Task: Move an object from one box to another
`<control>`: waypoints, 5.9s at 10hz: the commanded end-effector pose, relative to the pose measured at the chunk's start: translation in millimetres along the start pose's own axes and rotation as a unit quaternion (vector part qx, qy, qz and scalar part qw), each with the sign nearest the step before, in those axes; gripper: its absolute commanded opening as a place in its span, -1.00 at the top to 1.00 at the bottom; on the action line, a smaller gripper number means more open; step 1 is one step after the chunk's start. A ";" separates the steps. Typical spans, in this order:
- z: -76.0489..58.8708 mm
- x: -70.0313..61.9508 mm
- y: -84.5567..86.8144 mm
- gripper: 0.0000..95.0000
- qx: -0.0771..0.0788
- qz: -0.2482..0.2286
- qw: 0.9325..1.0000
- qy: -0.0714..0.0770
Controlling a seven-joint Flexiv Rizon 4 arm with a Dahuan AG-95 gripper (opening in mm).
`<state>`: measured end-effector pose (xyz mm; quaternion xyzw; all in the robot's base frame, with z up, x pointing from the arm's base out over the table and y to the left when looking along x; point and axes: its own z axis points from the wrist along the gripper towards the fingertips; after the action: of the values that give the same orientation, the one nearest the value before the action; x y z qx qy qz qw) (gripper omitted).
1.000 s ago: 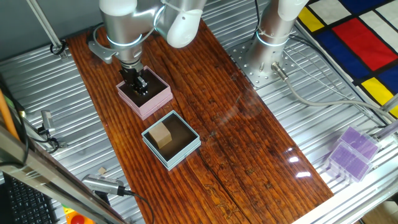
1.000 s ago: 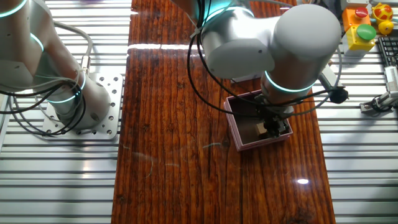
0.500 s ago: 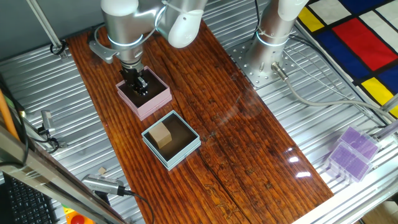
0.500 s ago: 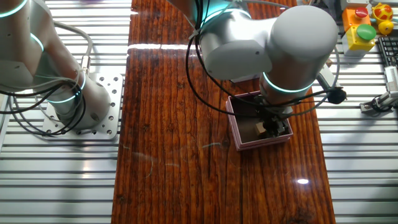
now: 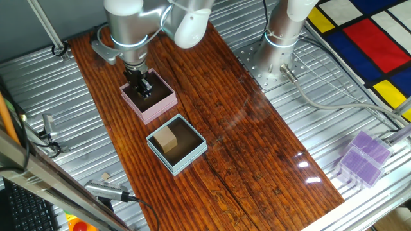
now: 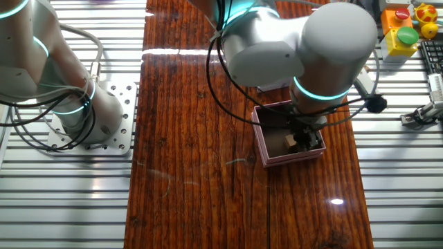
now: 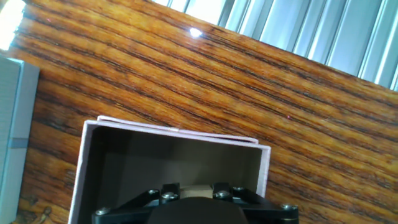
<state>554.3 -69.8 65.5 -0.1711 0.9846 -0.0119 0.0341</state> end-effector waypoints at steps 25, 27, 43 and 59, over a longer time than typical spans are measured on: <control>-69.1 -97.0 184.4 1.00 -0.038 0.019 0.999 0.029; -69.1 -97.0 184.4 1.00 -0.026 -0.031 0.998 0.037; -20.5 -75.1 251.4 1.00 -0.028 0.008 0.999 0.035; -90.3 -70.4 232.1 1.00 -0.029 0.000 0.998 0.048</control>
<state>538.6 174.3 150.5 -0.1712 0.9850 0.0074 -0.0195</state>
